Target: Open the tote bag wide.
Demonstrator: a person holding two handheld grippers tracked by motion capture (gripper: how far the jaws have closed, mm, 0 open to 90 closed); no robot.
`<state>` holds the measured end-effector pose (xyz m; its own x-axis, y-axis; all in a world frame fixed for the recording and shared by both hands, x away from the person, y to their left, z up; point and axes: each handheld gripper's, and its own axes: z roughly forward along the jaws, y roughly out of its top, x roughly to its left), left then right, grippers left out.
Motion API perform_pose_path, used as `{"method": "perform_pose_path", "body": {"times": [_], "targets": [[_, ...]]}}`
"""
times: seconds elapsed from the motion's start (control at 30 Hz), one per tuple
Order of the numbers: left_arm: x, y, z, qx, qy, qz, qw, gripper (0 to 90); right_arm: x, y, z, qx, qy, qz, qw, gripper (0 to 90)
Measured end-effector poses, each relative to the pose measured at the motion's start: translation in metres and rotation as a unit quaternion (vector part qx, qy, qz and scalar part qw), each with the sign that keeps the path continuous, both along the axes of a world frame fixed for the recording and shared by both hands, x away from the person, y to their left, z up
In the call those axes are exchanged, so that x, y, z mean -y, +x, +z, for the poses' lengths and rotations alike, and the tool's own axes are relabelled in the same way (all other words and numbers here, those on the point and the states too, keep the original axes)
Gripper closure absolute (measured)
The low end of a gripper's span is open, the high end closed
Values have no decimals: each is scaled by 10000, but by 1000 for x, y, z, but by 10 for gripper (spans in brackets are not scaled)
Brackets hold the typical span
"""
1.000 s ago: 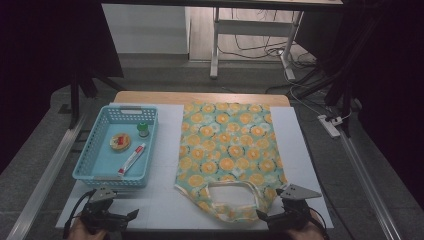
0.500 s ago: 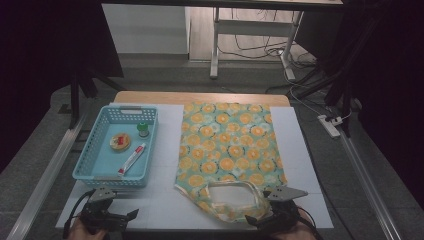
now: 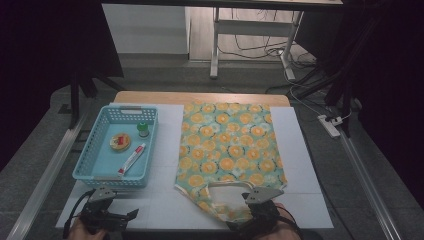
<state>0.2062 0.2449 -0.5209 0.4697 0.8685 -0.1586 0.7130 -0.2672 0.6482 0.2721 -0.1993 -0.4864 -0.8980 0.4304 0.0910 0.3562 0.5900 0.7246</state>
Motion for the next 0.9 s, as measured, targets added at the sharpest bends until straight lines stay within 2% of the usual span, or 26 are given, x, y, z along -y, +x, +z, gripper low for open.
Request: {"method": "perform_pose_path", "body": {"times": [0.07,0.17,0.33,0.43,0.53,0.6,0.67,0.77,0.83,0.9], "targets": [[0,0,0,3,-1,-1,10000,0,-4,0,1,7,20,43,10000,0],[0,0,0,4,2,0,10000,0,-16,0,3,-32,80,250,9997,18],[0,0,0,4,2,-2,10000,0,-30,0,-1,-33,-52,473,9989,88],[0,0,0,5,9,-5,10000,0,-37,-1,-7,-26,-213,583,9981,154],[0,0,0,10,12,-4,10000,0,-41,-3,-12,-48,-376,701,9968,270],[0,0,0,12,16,-4,10000,0,-42,-3,-14,-68,-490,800,9956,403],[0,0,0,18,15,-8,10000,0,-42,-2,-16,-29,-651,873,9940,496],[0,0,0,16,9,-11,10000,0,-42,-1,-20,-163,-839,946,9918,604],[0,0,0,17,9,-12,10000,0,-42,0,-23,-154,-1017,989,9898,725],[0,0,0,12,7,-15,10000,0,-42,1,-22,-199,-1043,1014,9892,860]]}}
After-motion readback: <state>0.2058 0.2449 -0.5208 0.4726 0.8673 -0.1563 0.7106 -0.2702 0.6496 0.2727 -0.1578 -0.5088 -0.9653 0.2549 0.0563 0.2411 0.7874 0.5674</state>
